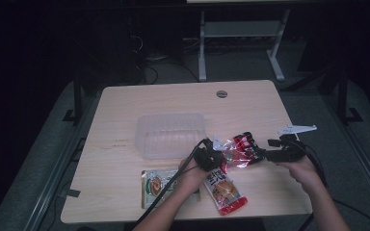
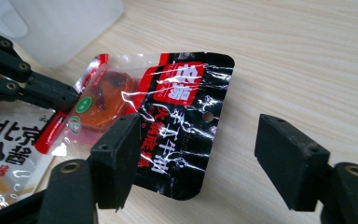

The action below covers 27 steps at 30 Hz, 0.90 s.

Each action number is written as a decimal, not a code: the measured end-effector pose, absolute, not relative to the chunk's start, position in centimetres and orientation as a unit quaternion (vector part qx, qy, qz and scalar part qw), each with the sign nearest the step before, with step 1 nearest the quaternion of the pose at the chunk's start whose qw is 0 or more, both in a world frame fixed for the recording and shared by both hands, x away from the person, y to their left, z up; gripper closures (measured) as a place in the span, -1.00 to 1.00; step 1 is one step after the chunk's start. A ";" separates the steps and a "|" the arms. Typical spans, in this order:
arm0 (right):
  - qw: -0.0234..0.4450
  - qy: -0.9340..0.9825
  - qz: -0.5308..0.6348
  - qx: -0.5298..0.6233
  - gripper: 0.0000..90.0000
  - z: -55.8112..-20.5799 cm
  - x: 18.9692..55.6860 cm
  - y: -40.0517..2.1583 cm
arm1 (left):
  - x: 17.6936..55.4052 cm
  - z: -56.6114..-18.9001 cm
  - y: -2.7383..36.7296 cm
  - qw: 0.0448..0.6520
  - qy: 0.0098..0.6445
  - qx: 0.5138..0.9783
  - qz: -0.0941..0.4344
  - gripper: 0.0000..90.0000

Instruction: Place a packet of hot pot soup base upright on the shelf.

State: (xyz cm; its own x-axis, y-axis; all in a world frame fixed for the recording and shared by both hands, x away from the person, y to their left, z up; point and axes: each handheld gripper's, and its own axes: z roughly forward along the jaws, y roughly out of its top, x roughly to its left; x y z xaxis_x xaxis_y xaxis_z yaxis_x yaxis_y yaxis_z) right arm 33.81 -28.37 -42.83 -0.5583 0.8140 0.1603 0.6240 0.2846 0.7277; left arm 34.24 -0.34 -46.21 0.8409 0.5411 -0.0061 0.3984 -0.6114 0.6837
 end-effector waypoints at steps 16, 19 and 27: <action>0.067 0.780 0.429 0.451 -0.57 -44.0 36.3 -27.7 | 34.5 -46.5 -0.1 0.344 0.263 0.896 0.093 1.00; 0.059 0.778 0.429 0.455 -0.59 -44.5 37.0 -27.4 | 34.5 -46.5 -0.1 0.343 0.265 0.896 0.091 1.00; 0.031 0.787 0.416 0.455 -0.61 -45.7 37.8 -26.8 | 34.5 -46.5 0.0 0.345 0.269 0.895 0.085 1.00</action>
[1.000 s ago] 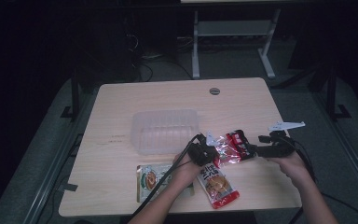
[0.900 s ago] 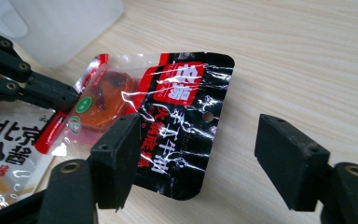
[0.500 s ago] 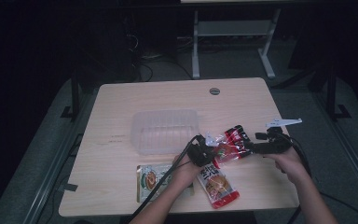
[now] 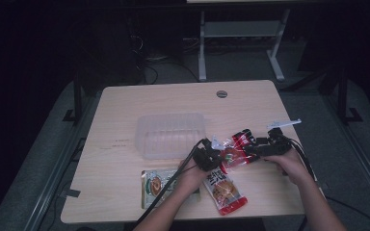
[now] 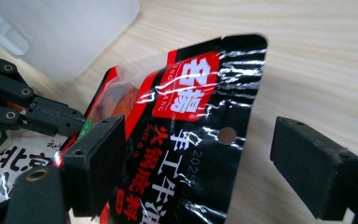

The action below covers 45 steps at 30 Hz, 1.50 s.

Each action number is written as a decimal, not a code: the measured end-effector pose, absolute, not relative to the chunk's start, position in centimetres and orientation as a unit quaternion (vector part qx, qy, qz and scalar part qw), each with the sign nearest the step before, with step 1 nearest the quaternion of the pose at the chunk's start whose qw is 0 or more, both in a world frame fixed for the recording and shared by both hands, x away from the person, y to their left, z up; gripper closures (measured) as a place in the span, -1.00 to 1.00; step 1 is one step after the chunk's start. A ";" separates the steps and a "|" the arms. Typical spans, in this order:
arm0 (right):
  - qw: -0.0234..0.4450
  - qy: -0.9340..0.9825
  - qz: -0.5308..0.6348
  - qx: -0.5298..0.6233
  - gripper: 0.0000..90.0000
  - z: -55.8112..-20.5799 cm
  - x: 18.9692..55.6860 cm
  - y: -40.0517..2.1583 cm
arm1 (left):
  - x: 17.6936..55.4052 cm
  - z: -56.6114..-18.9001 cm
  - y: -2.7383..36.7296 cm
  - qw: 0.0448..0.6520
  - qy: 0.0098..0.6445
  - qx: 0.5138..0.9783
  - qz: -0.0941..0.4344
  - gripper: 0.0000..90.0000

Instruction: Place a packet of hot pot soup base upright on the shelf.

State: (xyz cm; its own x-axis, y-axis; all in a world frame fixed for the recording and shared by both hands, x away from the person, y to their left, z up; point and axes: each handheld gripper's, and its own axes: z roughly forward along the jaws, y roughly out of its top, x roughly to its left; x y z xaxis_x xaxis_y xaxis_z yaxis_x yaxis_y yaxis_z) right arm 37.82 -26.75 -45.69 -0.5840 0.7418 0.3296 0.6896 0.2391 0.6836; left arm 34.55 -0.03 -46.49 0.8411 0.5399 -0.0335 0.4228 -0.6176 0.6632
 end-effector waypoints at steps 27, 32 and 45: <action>0.004 0.787 0.449 0.424 0.69 -44.9 37.3 -26.8 | 34.6 -46.5 0.0 0.344 0.270 0.895 0.082 1.00; -0.005 0.793 0.449 0.411 0.85 -44.8 37.3 -26.8 | 34.6 -46.5 0.0 0.345 0.271 0.895 0.081 1.00; -0.009 0.795 0.466 0.387 1.00 -44.3 36.9 -26.8 | 34.7 -46.4 0.4 0.356 0.277 0.890 0.068 1.00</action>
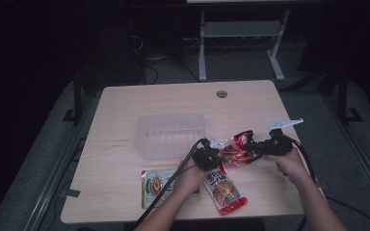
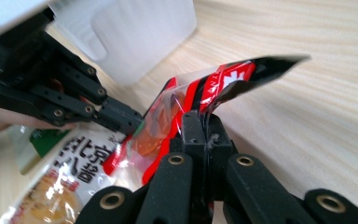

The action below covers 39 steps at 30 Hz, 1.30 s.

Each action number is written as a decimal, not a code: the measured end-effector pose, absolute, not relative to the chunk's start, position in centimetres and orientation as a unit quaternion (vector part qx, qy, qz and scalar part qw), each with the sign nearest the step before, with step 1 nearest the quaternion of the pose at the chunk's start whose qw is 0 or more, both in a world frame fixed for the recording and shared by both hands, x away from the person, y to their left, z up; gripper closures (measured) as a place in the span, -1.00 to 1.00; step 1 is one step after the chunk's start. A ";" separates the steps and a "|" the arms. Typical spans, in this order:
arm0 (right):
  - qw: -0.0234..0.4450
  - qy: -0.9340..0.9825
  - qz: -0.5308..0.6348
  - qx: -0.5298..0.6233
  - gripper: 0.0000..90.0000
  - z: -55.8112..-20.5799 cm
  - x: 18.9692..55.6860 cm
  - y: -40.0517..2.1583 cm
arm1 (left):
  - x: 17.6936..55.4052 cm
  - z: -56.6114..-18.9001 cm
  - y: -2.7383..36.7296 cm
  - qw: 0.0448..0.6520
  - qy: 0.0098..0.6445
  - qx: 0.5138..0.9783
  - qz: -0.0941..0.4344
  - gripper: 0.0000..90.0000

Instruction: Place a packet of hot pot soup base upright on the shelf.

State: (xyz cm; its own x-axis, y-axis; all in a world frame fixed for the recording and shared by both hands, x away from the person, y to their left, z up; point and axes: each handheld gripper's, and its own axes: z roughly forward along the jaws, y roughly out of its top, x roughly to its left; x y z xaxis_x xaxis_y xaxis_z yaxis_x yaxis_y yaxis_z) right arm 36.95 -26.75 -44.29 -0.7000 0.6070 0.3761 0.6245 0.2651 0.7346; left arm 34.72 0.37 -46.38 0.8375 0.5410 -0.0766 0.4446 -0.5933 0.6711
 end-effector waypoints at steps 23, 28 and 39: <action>-0.040 -0.757 -0.532 -0.377 1.00 -40.6 35.7 -27.1 | 33.0 -41.4 6.1 0.419 0.225 0.880 0.003 0.74; -0.049 -0.756 -0.531 -0.380 1.00 -40.2 35.6 -27.2 | 32.7 -40.5 8.0 0.414 0.225 0.882 0.002 0.56; -0.066 -0.757 -0.520 -0.390 1.00 -39.1 35.4 -27.1 | 31.1 -39.5 14.1 0.409 0.245 0.879 0.021 0.16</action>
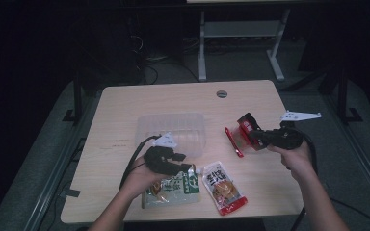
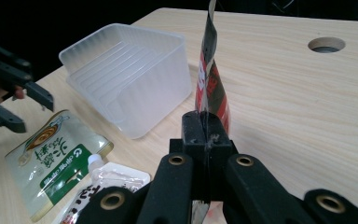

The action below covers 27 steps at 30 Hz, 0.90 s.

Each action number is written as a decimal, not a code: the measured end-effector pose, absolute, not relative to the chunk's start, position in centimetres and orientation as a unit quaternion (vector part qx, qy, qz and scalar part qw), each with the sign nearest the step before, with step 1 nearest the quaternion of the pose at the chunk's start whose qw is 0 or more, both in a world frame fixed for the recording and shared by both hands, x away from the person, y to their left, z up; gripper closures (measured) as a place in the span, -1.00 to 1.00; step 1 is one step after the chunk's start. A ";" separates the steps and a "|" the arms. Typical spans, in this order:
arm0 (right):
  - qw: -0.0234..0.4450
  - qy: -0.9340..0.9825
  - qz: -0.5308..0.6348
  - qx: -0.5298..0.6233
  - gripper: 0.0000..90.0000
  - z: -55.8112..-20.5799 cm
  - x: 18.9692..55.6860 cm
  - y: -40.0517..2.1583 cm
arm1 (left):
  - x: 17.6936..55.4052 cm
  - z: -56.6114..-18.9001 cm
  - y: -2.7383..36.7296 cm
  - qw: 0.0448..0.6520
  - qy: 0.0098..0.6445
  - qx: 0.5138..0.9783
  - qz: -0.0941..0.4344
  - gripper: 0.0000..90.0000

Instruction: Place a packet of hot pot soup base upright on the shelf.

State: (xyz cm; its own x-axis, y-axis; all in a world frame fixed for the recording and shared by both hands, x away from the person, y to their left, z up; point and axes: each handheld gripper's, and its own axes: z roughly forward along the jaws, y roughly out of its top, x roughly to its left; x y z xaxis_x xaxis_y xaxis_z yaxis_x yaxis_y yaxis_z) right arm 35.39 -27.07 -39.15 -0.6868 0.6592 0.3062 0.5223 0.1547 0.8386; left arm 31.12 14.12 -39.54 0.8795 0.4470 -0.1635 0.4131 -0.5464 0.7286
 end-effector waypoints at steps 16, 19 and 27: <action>0.082 0.758 0.513 0.395 1.00 -37.4 35.7 -25.4 | 28.7 -40.6 22.8 0.406 0.280 0.868 0.047 -0.18; 0.083 0.759 0.513 0.392 1.00 -37.1 35.9 -24.8 | 28.2 -41.2 24.1 0.402 0.286 0.868 0.050 -0.22; 0.086 0.759 0.522 0.380 1.00 -35.8 36.3 -23.5 | 27.3 -42.6 26.8 0.400 0.312 0.860 0.056 -0.25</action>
State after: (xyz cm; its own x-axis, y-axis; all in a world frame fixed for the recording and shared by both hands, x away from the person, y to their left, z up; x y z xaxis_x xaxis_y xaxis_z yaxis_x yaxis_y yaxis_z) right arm 36.30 -23.49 -35.82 -0.6967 0.6660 0.2666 0.4869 0.1661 0.8575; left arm 27.29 26.83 -42.64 0.7992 0.5813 -0.1529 0.4919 -0.4862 0.7222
